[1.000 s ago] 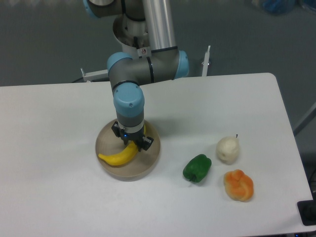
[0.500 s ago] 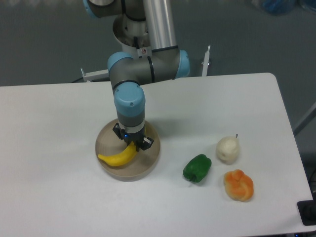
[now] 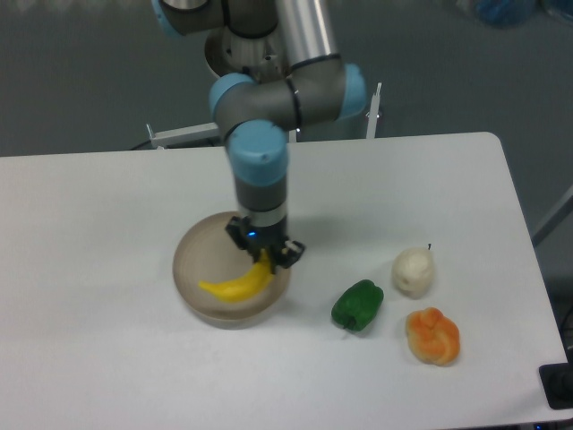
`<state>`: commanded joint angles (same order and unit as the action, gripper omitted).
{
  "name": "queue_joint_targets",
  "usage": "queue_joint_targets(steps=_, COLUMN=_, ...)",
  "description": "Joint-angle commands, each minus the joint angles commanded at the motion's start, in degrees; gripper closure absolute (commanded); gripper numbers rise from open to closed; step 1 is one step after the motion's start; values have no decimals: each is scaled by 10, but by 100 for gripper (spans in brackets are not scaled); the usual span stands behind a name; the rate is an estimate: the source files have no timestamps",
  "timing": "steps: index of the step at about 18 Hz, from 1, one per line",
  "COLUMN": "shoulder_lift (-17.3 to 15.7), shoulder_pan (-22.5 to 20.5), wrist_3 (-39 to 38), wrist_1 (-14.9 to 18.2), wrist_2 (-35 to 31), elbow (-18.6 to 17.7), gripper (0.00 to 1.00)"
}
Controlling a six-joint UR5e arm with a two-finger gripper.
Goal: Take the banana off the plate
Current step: 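Lift the grasped banana up off the plate, then carry the banana away from the plate toward the white pear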
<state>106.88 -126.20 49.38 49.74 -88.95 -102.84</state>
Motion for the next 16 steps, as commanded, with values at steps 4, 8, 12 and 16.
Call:
queue_joint_targets(steps=4, shoulder_lift=-28, shoulder_pan=-52, wrist_3=71, wrist_1=3, wrist_2=-1, elbow=4, gripper=65)
queue_joint_targets(steps=8, shoulder_lift=-31, shoulder_pan=-87, wrist_3=141, wrist_1=12, wrist_2=-1, elbow=31, gripper=65)
queue_joint_targets(steps=12, shoulder_lift=-18, shoulder_pan=-110, wrist_3=164, wrist_1=24, wrist_2=-5, elbow=77, gripper=65)
queue_joint_targets(steps=16, shoulder_lift=-2, shoulder_pan=-127, wrist_3=203, wrist_1=55, wrist_2=-5, elbow=129, gripper=65)
